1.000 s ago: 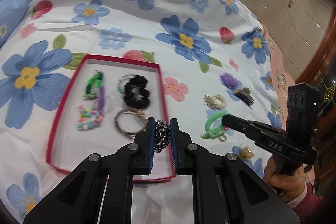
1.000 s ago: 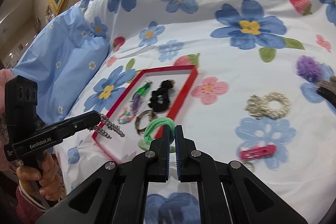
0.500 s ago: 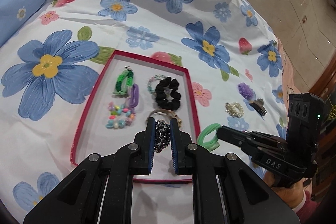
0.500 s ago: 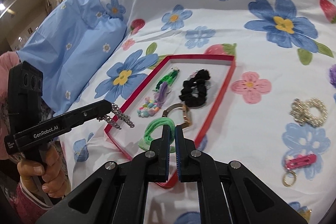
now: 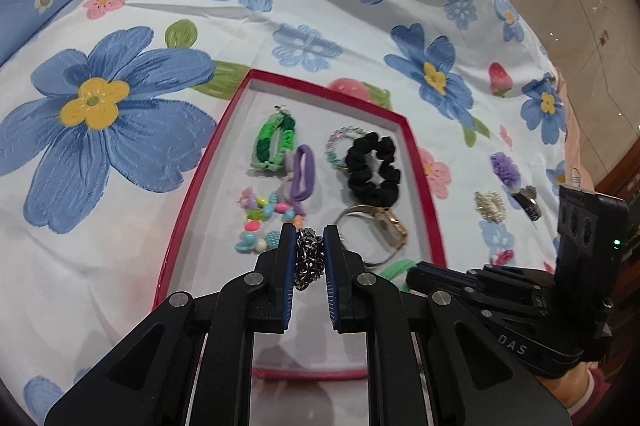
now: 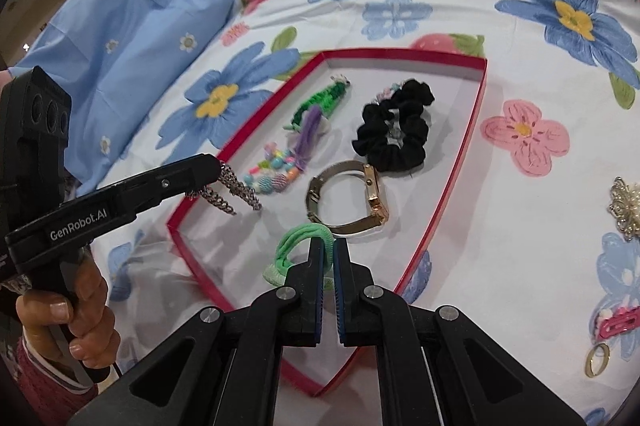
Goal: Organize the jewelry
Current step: 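Carry the silver chain and green hair tie with both tools into the tray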
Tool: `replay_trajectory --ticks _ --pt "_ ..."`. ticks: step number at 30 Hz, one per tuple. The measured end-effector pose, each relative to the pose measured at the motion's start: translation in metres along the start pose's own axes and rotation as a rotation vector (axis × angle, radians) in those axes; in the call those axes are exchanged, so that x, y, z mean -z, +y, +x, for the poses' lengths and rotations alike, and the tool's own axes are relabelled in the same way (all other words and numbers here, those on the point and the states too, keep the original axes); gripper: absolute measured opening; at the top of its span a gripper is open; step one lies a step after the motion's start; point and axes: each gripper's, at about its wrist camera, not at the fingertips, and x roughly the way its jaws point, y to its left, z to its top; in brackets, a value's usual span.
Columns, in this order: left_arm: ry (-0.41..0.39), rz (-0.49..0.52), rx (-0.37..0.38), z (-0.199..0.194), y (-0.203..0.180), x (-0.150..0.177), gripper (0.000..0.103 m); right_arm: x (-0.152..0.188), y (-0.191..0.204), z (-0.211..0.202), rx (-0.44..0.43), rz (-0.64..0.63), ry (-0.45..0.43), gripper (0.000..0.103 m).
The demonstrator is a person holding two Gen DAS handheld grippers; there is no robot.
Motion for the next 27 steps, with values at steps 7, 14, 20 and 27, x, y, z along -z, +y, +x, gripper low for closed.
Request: replay_trajectory --ticks 7,14,20,27 --pt "0.042 -0.001 -0.033 0.020 0.009 0.004 0.012 -0.002 0.002 0.015 0.023 -0.021 0.037 0.005" --pt "0.073 -0.006 -0.046 0.029 0.014 0.008 0.012 -0.003 0.005 0.020 0.030 -0.042 0.052 0.009" --pt "0.085 -0.001 -0.055 0.032 0.013 0.009 0.012 -0.004 0.006 0.021 0.034 -0.046 0.056 0.009" --pt "0.084 0.000 -0.060 0.032 0.013 0.009 0.012 -0.004 0.006 0.021 0.035 -0.048 0.061 0.010"
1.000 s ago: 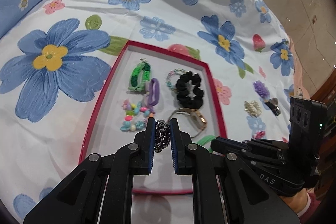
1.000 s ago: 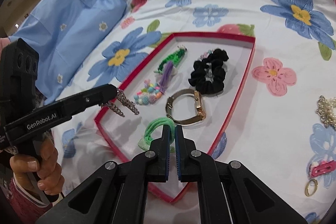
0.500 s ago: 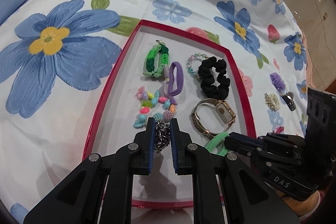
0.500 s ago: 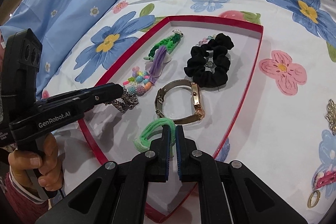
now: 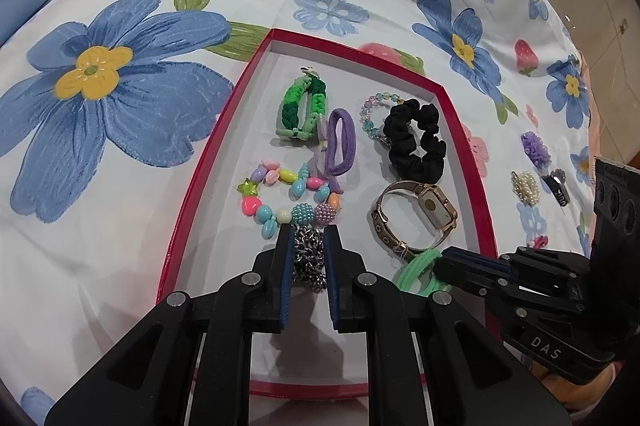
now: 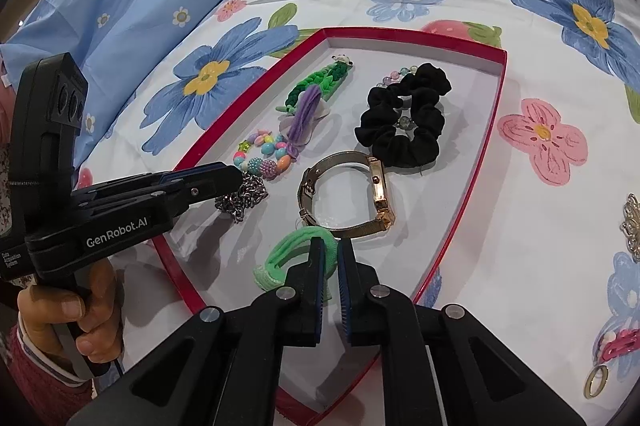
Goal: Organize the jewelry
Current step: 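Carry the silver chain and green hair tie with both tools into the tray, then open both tools to release the chain and hair tie in the tray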
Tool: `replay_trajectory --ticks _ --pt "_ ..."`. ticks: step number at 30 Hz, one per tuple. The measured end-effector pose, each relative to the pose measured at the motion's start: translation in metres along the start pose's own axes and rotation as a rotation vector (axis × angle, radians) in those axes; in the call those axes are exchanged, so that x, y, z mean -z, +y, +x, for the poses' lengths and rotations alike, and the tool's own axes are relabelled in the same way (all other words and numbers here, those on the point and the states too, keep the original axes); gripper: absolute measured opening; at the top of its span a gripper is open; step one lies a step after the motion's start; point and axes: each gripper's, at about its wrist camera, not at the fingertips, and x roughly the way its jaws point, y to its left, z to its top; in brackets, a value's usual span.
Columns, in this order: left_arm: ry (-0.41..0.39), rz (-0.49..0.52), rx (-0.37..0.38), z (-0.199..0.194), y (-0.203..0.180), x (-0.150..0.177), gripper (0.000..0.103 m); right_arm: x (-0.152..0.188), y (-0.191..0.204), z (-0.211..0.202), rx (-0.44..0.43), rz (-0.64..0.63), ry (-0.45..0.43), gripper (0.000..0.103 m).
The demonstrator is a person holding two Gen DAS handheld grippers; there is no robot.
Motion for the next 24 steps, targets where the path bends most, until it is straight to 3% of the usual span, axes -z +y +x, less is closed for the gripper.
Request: replay_trajectory --ticks 7,11,16,21,24 --pt "0.000 0.001 -0.007 -0.002 0.001 -0.002 0.014 0.000 -0.002 -0.004 -0.004 0.006 -0.001 0.017" --pt "-0.017 -0.006 -0.015 -0.009 -0.001 -0.003 0.031 0.002 -0.001 -0.008 -0.012 0.010 -0.011 0.019" --pt "-0.055 -0.014 -0.023 -0.025 -0.006 -0.005 0.043 0.002 -0.003 -0.022 -0.014 0.024 -0.041 0.029" --pt "-0.089 -0.014 -0.015 -0.044 -0.014 -0.004 0.047 0.008 -0.013 -0.052 0.006 0.053 -0.125 0.038" --pt "-0.105 -0.003 -0.011 -0.054 -0.023 -0.002 0.054 0.014 -0.023 -0.071 0.013 0.086 -0.167 0.042"
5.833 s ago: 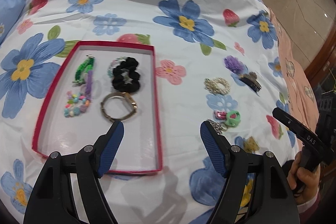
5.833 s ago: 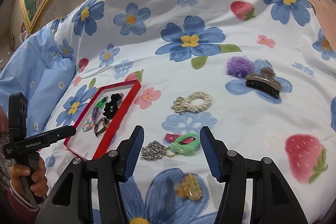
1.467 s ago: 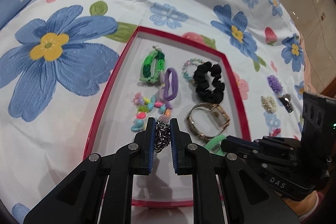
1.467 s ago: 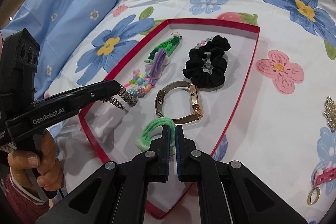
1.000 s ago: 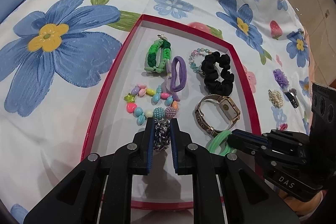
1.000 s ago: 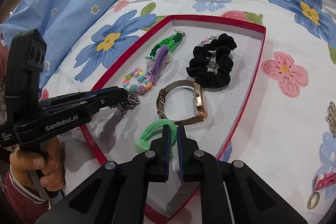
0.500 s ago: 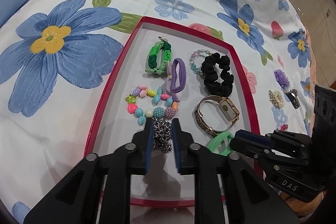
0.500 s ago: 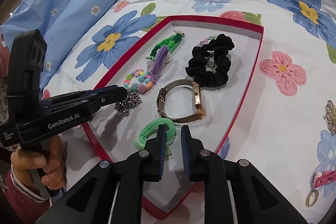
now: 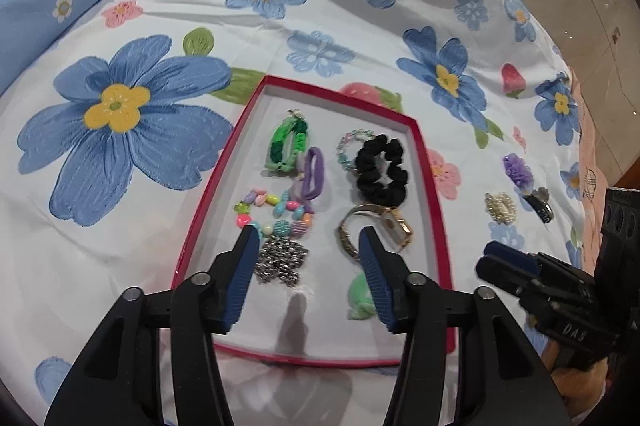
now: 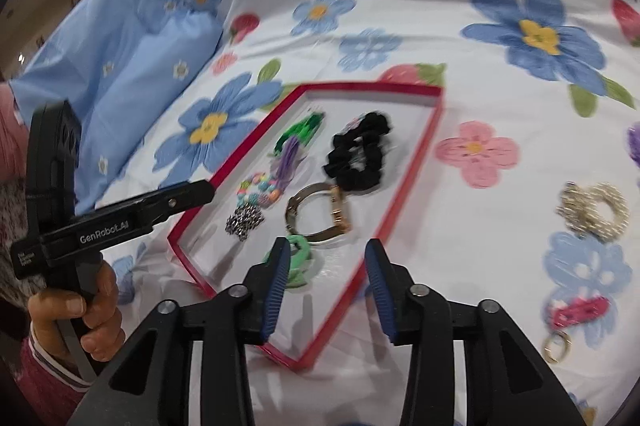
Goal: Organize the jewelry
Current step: 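Open both tools to release the chain and hair tie in the tray, then grasp the pink hair clip with the left tool while the right tool grasps the amber claw clip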
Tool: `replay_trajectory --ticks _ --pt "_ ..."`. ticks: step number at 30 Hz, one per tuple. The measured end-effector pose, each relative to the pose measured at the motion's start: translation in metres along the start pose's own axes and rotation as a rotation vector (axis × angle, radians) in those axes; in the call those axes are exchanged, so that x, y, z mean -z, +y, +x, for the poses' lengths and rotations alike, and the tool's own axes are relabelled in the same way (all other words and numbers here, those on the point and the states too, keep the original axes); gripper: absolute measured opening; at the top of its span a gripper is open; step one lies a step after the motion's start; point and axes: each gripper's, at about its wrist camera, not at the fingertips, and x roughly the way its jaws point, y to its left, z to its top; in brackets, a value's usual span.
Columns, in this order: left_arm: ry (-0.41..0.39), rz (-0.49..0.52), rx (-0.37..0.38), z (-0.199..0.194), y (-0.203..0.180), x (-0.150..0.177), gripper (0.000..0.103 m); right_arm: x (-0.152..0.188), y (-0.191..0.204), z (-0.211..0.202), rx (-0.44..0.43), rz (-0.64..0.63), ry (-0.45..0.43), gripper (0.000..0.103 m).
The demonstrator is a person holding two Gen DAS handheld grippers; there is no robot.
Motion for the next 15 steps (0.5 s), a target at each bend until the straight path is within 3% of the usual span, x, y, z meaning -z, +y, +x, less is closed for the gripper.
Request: replay_trajectory --ticks 9,15 --pt "-0.019 0.038 0.045 -0.018 -0.035 0.005 0.065 0.018 -0.039 -0.066 0.099 0.055 -0.104 0.046" --pt "-0.006 0.088 0.086 -0.021 -0.068 0.010 0.066 0.034 -0.070 -0.105 0.137 0.111 -0.151 0.047"
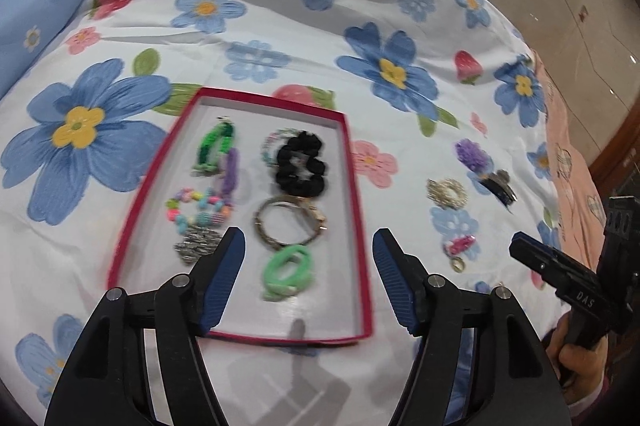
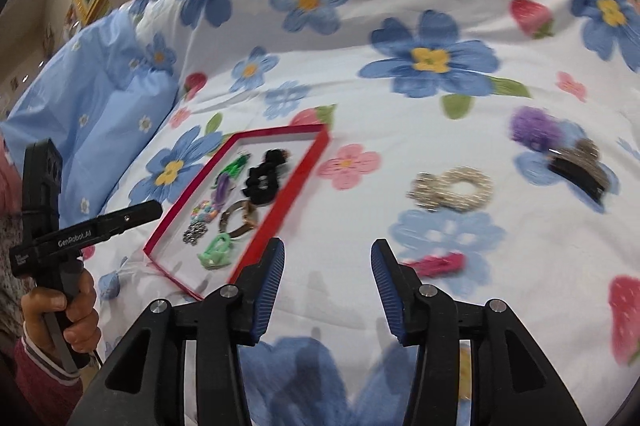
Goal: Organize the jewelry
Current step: 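Grasp the pink hair clip with the left tool while the right tool grasps the amber claw clip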
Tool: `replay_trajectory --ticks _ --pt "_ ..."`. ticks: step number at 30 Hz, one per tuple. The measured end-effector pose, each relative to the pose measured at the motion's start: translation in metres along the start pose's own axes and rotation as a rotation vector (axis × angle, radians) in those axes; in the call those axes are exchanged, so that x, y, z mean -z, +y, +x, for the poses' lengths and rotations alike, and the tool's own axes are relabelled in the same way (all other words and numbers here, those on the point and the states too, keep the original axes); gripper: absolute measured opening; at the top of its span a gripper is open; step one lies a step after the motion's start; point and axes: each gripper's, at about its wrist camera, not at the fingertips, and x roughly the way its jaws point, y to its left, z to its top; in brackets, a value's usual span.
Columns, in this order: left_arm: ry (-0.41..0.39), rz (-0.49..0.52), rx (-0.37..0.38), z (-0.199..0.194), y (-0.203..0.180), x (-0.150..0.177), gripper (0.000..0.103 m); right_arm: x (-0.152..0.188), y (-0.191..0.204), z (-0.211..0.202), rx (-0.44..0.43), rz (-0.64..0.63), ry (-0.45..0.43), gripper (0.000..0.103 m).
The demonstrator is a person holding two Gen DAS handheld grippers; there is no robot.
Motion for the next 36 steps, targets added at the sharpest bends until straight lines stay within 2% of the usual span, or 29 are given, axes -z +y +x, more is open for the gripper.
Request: replay_trajectory --ticks 11,19,29,31,32,33,36 --pt "0.055 0.101 0.056 0.018 -0.059 0.011 0.069 0.036 -0.061 -0.043 0.062 0.116 -0.018 0.048" --pt "0.111 0.160 0.076 0.042 -0.091 0.017 0.069 0.067 -0.079 -0.035 0.048 0.151 0.041 0.048" --pt "0.182 0.201 0.087 0.076 -0.117 0.018 0.069 0.080 -0.082 -0.007 0.010 0.141 0.112 0.048" --pt "0.193 0.221 0.096 0.083 -0.125 0.017 0.069 0.080 -0.086 -0.005 0.005 0.149 0.114 0.047" --pt "0.200 0.233 0.101 0.087 -0.130 0.016 0.069 0.080 -0.088 -0.004 0.010 0.150 0.111 0.040" --pt "0.207 0.246 0.107 0.093 -0.136 0.015 0.069 0.079 -0.089 -0.005 0.016 0.147 0.106 0.037" --pt "0.230 0.287 0.126 0.110 -0.154 0.014 0.069 0.077 -0.095 -0.011 0.032 0.144 0.081 0.037"
